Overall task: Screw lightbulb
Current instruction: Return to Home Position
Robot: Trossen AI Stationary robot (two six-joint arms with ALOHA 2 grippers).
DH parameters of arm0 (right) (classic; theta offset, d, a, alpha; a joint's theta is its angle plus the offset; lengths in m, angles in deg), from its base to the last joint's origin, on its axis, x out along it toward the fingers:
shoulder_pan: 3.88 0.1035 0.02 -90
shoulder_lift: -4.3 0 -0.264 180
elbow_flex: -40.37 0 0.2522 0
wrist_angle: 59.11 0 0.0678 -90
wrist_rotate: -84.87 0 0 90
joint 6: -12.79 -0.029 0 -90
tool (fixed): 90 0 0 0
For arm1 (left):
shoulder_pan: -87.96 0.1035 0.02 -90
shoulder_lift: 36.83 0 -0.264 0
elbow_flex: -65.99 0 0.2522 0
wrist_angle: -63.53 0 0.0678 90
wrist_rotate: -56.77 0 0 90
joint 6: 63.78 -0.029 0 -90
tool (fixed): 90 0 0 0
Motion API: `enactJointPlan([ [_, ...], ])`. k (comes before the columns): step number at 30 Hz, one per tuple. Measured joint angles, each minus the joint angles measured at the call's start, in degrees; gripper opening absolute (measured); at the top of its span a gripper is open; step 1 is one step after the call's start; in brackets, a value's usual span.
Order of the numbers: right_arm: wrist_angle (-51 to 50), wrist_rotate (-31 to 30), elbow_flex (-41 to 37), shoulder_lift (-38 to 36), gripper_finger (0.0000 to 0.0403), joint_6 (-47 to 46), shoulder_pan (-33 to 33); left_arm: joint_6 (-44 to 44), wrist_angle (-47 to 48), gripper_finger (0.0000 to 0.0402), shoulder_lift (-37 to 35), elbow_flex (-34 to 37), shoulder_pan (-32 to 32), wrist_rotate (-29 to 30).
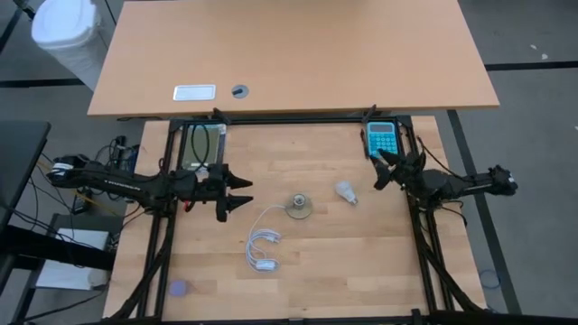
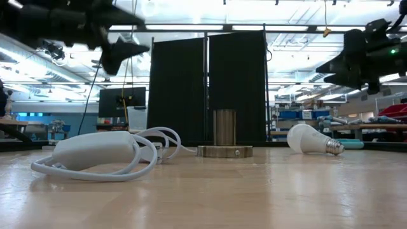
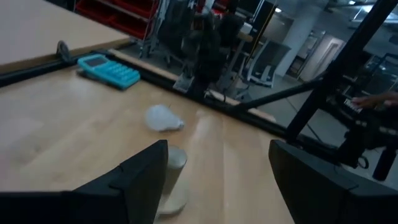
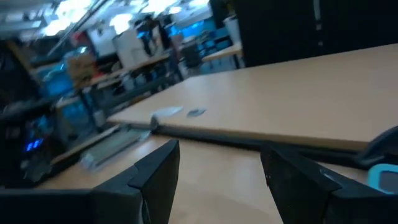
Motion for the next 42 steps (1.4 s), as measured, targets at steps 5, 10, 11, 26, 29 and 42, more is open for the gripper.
enactJointPlan([
  [5,0.55,-0.12,-0.02,-0.68,0.0228,-0.04,-3.87,0.00,-0.06,0.0285,-3.98,4.97,0.00,0.00],
  [10,0.76,0.17,-0.02,-0.70,0.0228,-0.04,-7.58,0.01,-0.10,0.0285,-10.06,10.27,0.00,0.01],
  [11,0.82,0.17,-0.02,-0.70,0.0228,-0.04,-8.50,0.01,-0.05,0.0285,-11.34,11.39,0.00,0.00],
  [26,2.16,0.13,-0.02,-0.43,0.0228,-0.02,-15.65,0.15,9.47,0.0285,-28.96,16.69,0.00,0.00],
  [29,2.16,0.11,-0.02,-0.43,0.0229,-0.02,-15.65,0.15,9.58,0.0285,-34.01,16.69,0.00,0.00],
  [42,0.09,-0.04,-0.02,-0.63,0.0229,0.04,-15.38,0.17,12.63,0.0284,-47.45,16.72,0.04,0.02],
])
